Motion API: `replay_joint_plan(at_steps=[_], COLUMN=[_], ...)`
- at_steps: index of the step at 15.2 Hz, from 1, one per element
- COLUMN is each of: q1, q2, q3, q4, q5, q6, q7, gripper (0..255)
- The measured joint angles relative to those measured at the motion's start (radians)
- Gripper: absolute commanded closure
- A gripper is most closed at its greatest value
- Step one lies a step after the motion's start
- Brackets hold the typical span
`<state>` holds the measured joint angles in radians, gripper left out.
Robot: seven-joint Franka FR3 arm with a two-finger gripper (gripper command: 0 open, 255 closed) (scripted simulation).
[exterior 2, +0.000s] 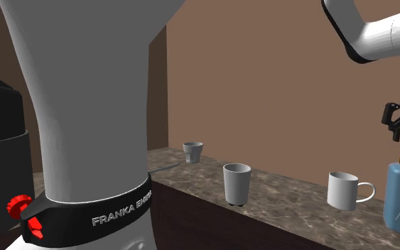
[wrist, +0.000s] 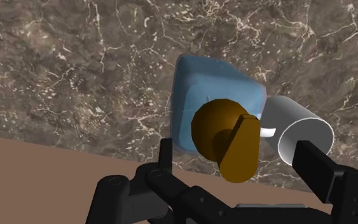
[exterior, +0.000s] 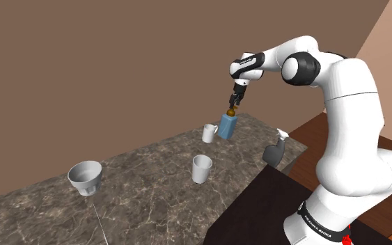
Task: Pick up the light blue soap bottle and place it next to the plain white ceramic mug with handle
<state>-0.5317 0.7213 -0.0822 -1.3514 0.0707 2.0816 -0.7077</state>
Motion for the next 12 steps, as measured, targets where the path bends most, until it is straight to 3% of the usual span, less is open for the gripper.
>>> replay_joint_plan(at_steps=[6,12], q1=[0.001,0.0], q2=[-0.049,-0.05], q3=[-0.003,-0.003], q4=[0.036,0.046], q5=[-0.004,-0.005], q6=[-0.084,-0.096], q7=[0.004,0.003], gripper=[0,0])
